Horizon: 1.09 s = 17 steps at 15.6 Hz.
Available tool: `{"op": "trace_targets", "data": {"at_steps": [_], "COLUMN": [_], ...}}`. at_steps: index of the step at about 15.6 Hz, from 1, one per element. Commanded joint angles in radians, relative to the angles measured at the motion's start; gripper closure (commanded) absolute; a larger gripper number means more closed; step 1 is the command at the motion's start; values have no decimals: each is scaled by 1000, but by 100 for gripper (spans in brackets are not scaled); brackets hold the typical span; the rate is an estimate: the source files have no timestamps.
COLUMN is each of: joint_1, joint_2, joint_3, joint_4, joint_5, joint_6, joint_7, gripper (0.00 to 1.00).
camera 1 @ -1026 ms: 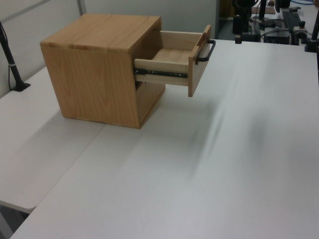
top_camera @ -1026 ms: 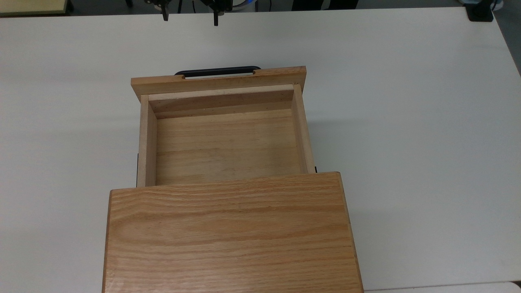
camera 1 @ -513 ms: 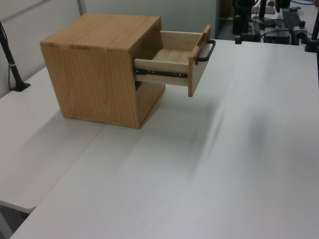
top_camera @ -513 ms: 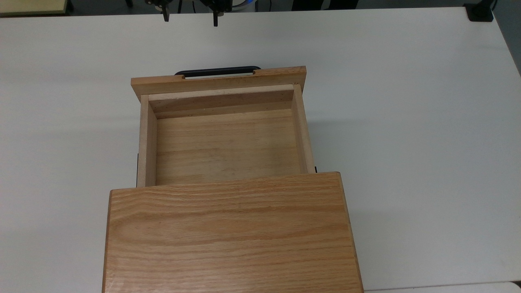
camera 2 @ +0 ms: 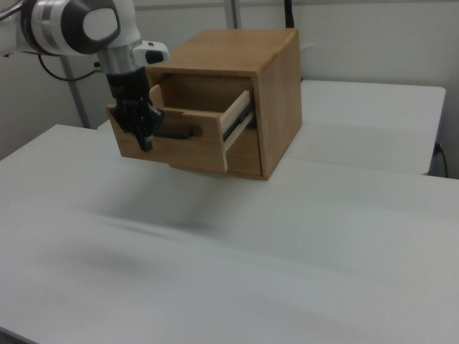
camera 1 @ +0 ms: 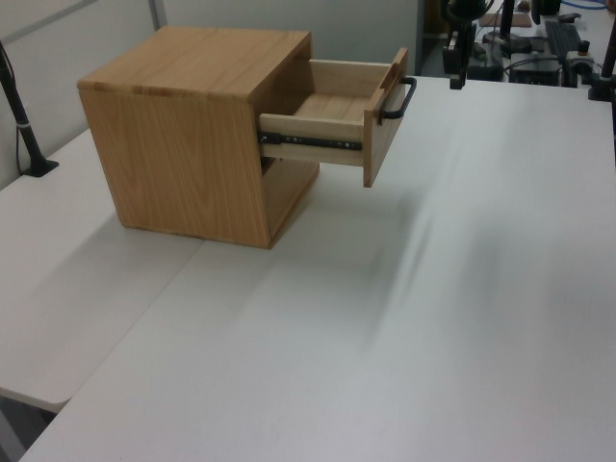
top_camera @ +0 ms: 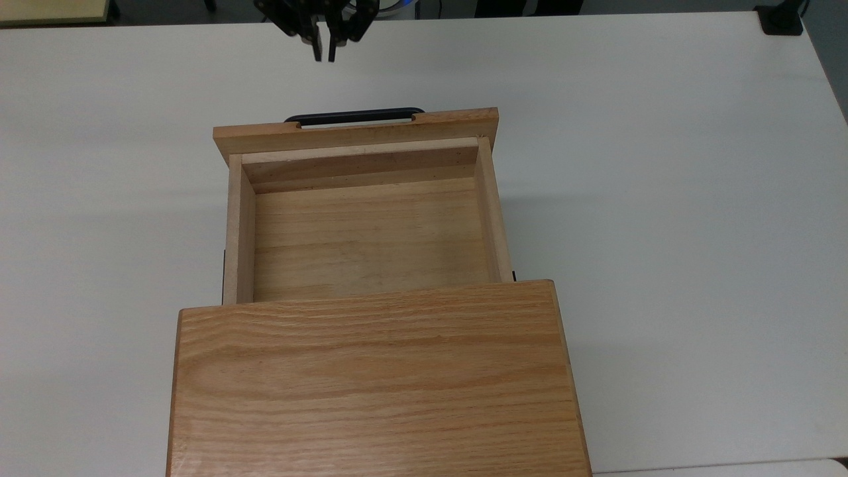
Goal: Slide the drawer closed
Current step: 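Move the gripper toward the black handle of the open drawer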
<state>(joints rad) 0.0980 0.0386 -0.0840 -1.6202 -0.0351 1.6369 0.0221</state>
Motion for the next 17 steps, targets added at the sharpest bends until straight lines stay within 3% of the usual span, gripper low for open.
{"op": "trace_targets", "data": {"at_steps": [1,17], "joint_1": [20,48], "joint_2": [50,179], "joint_3": [-2,0], "joint_4": [11,19], "joint_5": [18,43], "joint_6": [49,202], "joint_7": [-19,-17], "gripper": [100,100]}}
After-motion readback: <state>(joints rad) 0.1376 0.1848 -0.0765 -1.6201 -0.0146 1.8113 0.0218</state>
